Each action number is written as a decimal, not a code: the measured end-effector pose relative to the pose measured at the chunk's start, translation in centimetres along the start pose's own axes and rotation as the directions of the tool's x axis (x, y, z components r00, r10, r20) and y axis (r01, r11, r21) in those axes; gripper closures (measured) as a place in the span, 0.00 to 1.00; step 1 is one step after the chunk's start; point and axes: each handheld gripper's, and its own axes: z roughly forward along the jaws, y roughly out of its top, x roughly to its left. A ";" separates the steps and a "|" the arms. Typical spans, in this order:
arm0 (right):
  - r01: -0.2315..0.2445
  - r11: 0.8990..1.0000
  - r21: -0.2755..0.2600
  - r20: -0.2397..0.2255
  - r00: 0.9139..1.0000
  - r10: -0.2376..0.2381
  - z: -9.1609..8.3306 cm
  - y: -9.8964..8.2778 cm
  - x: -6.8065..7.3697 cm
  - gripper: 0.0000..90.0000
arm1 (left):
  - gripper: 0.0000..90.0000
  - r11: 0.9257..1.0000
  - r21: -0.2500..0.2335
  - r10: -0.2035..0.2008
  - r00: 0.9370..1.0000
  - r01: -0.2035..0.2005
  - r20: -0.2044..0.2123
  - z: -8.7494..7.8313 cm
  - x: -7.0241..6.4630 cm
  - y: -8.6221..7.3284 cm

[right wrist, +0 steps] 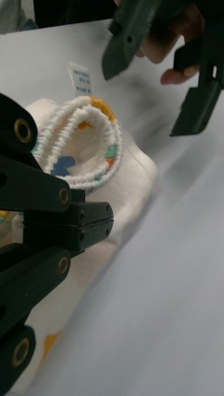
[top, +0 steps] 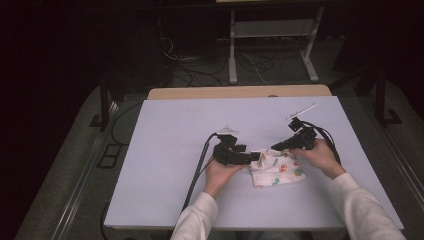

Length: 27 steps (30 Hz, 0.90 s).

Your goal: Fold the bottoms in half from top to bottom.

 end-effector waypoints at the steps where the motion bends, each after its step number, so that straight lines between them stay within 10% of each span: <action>1: 0.005 1.000 0.002 -0.001 1.000 -0.005 -0.1 -0.1 0.2 0.99 | 0.33 1.000 -0.001 0.000 1.000 0.000 0.001 0.0 0.0 0.0; 27: 0.063 0.997 0.044 -0.011 0.998 -0.062 -1.0 -5.5 3.8 0.99 | 0.29 1.000 -0.006 -0.018 1.000 0.018 0.007 0.4 0.0 -0.1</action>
